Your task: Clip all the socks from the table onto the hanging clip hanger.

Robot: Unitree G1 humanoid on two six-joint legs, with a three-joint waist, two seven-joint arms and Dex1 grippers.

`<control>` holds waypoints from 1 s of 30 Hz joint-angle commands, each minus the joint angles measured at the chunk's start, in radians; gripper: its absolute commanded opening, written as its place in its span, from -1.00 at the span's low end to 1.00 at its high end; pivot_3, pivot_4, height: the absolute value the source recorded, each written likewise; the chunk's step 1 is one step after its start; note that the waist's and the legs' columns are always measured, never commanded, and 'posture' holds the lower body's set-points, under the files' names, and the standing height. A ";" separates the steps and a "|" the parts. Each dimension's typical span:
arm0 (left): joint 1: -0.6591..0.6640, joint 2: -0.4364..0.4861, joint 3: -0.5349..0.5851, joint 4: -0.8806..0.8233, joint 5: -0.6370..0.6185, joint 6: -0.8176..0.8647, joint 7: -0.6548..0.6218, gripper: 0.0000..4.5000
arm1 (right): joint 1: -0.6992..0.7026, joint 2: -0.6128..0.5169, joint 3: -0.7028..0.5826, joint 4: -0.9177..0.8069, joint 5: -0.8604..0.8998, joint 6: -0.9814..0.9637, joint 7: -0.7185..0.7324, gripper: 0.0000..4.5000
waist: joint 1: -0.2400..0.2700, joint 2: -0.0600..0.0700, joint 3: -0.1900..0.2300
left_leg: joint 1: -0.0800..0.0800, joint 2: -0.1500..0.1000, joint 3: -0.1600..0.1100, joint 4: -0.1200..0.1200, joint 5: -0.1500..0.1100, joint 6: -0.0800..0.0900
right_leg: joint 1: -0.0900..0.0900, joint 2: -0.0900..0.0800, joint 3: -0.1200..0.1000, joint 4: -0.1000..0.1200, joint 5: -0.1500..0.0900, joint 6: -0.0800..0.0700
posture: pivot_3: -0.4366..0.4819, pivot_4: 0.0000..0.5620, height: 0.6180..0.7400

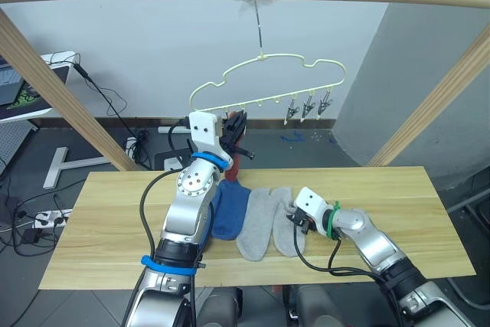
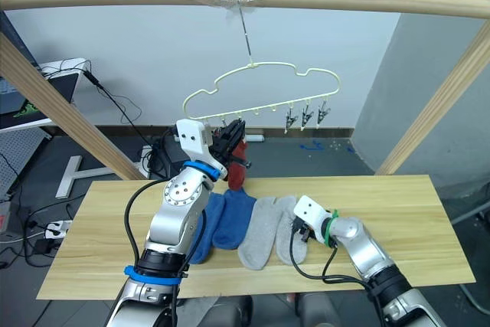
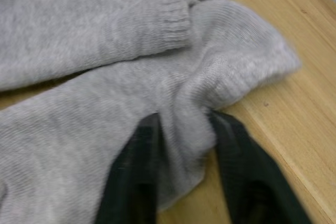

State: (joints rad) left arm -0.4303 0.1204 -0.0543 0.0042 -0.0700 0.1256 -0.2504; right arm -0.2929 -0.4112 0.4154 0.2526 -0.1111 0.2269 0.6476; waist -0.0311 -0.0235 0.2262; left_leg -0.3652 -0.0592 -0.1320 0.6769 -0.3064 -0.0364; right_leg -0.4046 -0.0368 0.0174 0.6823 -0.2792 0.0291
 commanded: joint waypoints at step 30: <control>-0.047 -0.073 0.255 -0.098 -0.603 0.534 -0.050 -1.00 | 0.016 0.059 -0.205 -0.511 0.367 0.276 0.112 -0.99 | -0.001 0.002 -0.009 | 0.000 0.001 -0.001 0.001 0.000 0.001 | 0.001 0.001 0.000 0.000 0.002 0.001 | -0.16 -0.26 1.00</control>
State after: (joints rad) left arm -0.4779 0.0442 0.1866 -0.0713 -0.6426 0.6297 -0.3128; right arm -0.2674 -0.3618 0.2325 -0.2208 0.2290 0.4810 0.7794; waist -0.0318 -0.0216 0.2176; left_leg -0.3651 -0.0586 -0.1330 0.6776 -0.3060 -0.0357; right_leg -0.4038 -0.0360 0.0172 0.6816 -0.2773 0.0296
